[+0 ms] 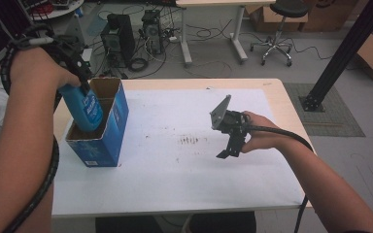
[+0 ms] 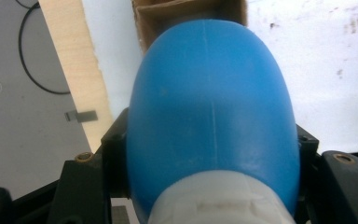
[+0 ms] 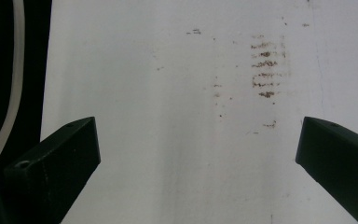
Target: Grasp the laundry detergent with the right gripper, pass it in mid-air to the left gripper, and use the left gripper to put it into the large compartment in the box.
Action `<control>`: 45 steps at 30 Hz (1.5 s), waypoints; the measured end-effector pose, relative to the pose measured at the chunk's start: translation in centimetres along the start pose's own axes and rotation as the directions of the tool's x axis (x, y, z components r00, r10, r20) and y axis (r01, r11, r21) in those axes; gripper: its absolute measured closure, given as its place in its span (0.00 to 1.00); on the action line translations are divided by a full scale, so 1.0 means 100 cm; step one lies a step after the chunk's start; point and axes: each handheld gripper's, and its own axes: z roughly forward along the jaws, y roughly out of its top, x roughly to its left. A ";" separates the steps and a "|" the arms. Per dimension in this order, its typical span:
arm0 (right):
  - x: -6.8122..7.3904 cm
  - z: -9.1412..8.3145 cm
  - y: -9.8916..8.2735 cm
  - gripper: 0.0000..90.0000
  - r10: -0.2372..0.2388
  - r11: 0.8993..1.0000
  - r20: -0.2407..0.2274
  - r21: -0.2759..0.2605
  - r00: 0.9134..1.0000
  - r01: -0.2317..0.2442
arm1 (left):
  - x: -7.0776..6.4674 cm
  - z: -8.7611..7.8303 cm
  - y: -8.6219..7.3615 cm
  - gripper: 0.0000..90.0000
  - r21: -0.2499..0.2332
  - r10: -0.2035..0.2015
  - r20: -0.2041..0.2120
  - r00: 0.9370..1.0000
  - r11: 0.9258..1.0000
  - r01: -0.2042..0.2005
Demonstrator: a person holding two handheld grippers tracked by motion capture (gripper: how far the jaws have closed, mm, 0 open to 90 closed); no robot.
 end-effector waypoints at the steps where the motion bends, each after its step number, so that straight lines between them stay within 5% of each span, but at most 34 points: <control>1: 0.000 0.000 0.000 0.00 0.001 1.000 0.000 0.000 1.000 -0.001 | 0.000 0.005 0.000 0.43 -0.001 0.000 -0.002 1.000 1.000 0.000; 21: -0.001 0.007 0.002 0.00 -0.011 1.000 -0.008 0.000 1.000 0.011 | 0.000 0.082 0.006 0.43 0.027 -0.009 -0.004 1.000 1.000 0.009; 45: 0.001 0.005 -0.004 0.00 0.003 1.000 -0.005 -0.006 1.000 -0.003 | -0.008 0.133 0.011 0.43 0.056 -0.011 -0.005 1.000 0.998 0.012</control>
